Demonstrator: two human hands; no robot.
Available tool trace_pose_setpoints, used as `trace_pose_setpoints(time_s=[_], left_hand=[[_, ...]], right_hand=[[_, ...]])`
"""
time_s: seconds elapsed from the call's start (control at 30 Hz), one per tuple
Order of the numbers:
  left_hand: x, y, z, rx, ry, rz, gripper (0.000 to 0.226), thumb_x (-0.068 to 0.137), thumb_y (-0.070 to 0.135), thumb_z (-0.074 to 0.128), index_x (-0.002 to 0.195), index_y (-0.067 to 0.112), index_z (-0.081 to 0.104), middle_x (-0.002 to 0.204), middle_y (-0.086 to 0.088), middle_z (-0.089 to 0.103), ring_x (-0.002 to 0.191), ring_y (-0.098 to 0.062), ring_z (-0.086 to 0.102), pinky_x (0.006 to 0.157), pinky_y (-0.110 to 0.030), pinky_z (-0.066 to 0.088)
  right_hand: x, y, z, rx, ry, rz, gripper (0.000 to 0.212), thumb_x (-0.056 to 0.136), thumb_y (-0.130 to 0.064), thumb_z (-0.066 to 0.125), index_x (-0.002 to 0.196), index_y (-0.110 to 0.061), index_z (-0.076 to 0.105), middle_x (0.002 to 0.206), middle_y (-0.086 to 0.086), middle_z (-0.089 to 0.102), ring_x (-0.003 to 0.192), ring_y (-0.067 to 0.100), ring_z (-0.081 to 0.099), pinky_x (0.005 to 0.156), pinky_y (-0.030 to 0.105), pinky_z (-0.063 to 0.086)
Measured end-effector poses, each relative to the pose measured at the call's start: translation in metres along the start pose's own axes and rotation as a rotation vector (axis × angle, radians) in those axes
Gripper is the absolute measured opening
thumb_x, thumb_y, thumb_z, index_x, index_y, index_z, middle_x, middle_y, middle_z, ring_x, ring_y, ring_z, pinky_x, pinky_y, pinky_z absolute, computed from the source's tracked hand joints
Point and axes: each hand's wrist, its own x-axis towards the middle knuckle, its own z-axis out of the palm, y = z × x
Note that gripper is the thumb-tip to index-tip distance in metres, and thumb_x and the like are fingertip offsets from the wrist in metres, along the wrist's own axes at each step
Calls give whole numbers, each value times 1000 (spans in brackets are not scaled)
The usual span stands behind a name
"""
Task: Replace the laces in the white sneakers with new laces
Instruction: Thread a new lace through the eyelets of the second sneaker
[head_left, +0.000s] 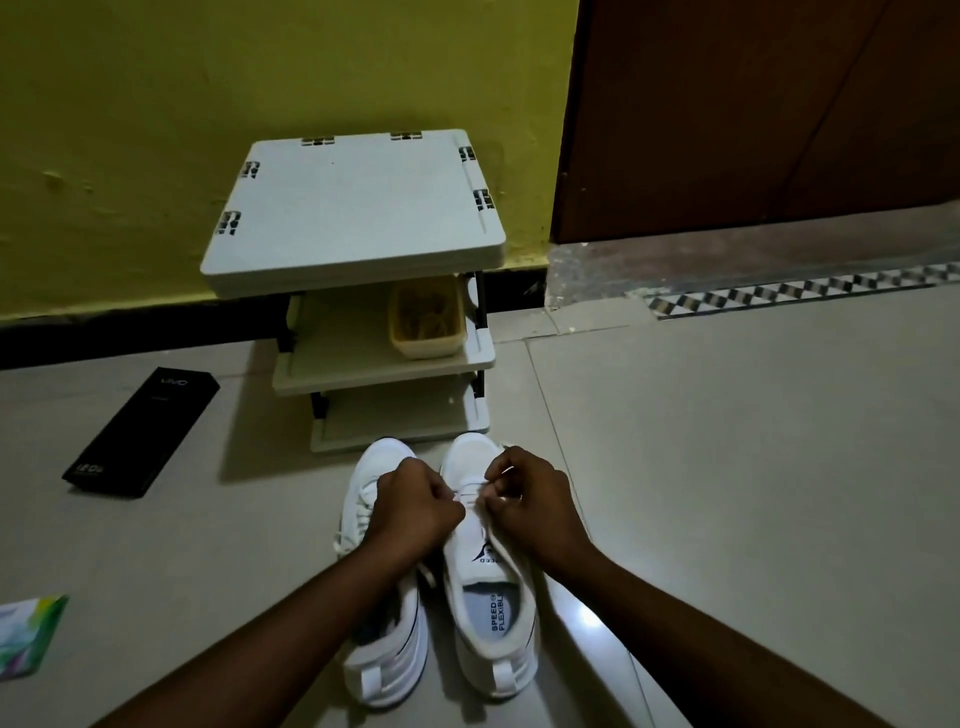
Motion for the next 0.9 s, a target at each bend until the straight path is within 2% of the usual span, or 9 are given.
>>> trace_pose_setpoints(time_s=[0.1,0.17,0.23,0.37,0.43,0.47,0.57,0.77,0.9], left_hand=[[0,1,-1,-43,1,-48,12,77,9,73,66,14,76,62,7,65,63,-5,58,48,-15,35],[1,1,-2,-77,-18,-81,16,77,4,72,65,14,76,63,3,67,61,-6,58,48,-17,38],[2,0,-3,-82,-39,-84,15,76,2,72,67,13,78,66,0,70,62,-9,60,48,-16,39],[0,-1,-5,-103,-53,-71,12,75,1,73,74,11,79,74,-6,74,71,-17,66,58,-20,45],[0,-2,-5,-106,-65,-55,13,75,1,73,76,11,80,78,-4,76,74,-15,67,61,-20,47],[0,-2,-6,-101,-67,-48,13,75,1,73,78,12,80,79,-3,76,74,-14,67,61,-20,47],[1,-2,-5,-85,-58,-41,14,76,5,73,83,15,80,77,1,73,75,-13,67,59,-18,44],[-5,-5,9,-6,-41,50,18,76,34,64,89,27,74,86,-1,71,88,-18,67,71,-25,46],[1,-2,5,-7,-36,94,18,92,16,58,83,18,74,84,-5,73,88,-24,69,80,-31,54]], right_hand=[[1,-1,5,7,-5,-5,17,79,-11,71,82,-23,59,69,-8,68,69,2,64,68,22,49],[0,-2,8,-1,1,6,17,80,-11,71,82,-22,58,72,-6,69,72,-2,63,58,10,40],[-1,-3,11,11,32,6,21,80,-9,73,81,-20,56,74,-4,70,72,-3,64,56,8,39],[-4,0,16,110,71,-26,30,76,0,75,79,-15,50,71,0,67,70,5,68,57,10,41],[-4,1,16,107,81,-38,34,77,-1,74,80,-19,46,72,1,69,70,6,68,57,11,42],[-4,1,16,83,88,-58,35,77,-4,73,81,-24,44,72,0,68,69,6,67,56,13,43],[-6,2,20,-91,83,-140,33,78,-14,68,83,-29,39,68,-4,63,67,10,65,57,35,50],[-2,-1,24,-331,38,-359,34,77,-16,61,94,-24,32,72,1,61,62,25,58,54,45,50],[3,3,15,-155,-6,-284,40,80,-10,68,95,-29,36,68,-8,68,63,12,64,61,39,52]])
